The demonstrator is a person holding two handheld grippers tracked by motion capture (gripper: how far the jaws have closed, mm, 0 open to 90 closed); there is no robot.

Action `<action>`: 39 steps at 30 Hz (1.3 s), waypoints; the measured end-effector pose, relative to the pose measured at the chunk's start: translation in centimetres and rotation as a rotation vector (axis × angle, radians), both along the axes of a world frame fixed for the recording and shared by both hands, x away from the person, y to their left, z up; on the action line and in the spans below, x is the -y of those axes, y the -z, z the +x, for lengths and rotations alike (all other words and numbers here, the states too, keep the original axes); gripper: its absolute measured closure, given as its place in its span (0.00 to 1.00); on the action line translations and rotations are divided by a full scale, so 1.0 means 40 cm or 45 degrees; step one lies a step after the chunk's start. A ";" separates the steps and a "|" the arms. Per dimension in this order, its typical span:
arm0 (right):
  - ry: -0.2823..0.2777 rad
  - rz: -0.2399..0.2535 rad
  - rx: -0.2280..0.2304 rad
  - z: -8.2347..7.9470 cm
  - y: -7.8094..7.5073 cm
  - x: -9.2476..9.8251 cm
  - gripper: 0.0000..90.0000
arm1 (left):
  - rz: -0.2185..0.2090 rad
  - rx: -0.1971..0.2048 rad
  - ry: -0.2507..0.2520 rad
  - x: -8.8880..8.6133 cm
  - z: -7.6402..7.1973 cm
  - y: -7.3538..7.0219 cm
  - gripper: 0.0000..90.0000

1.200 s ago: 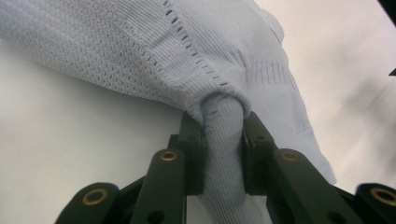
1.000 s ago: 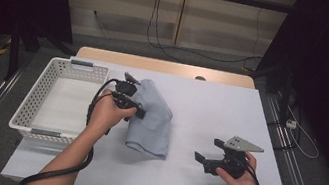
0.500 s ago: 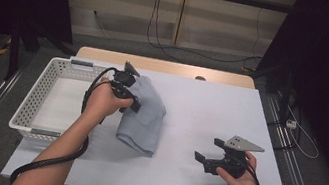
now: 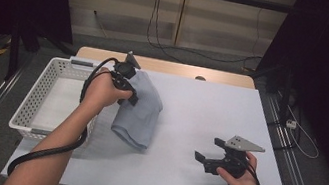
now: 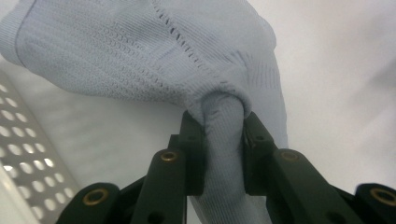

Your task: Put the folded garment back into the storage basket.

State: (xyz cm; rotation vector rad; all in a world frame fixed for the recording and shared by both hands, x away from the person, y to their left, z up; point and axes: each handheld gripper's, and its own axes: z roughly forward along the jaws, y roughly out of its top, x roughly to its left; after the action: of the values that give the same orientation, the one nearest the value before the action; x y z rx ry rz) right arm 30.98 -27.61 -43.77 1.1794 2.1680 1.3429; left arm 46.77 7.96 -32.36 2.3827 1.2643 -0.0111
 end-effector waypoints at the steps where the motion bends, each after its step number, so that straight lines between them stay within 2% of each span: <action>1: -0.001 0.001 0.002 0.001 0.000 0.000 0.07 | 0.000 0.000 0.000 0.000 0.000 0.000 0.83; 16: -0.002 -0.004 0.003 0.000 -0.002 0.000 0.06 | 0.069 0.026 0.020 -0.021 0.022 -0.047 0.83; 22: -0.005 -0.005 0.002 0.000 -0.001 -0.004 0.06 | 0.078 0.038 0.019 -0.031 0.029 -0.067 0.83; 30: 0.002 -0.002 0.002 0.000 -0.001 0.000 0.06 | 0.106 0.055 0.023 -0.034 0.042 -0.081 0.83; 32: 0.001 -0.003 0.006 0.000 -0.003 0.001 0.06 | 0.124 0.056 0.041 -0.031 0.048 -0.086 0.83; 39: 0.005 0.002 0.005 -0.001 -0.002 0.004 0.06 | 0.132 0.070 0.045 -0.030 0.057 -0.103 0.83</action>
State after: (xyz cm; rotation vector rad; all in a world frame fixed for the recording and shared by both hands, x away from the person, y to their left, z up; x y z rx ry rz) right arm 30.94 -27.79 -43.68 1.1800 2.1617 1.3446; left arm 49.05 9.15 -28.24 2.4752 1.2252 0.1115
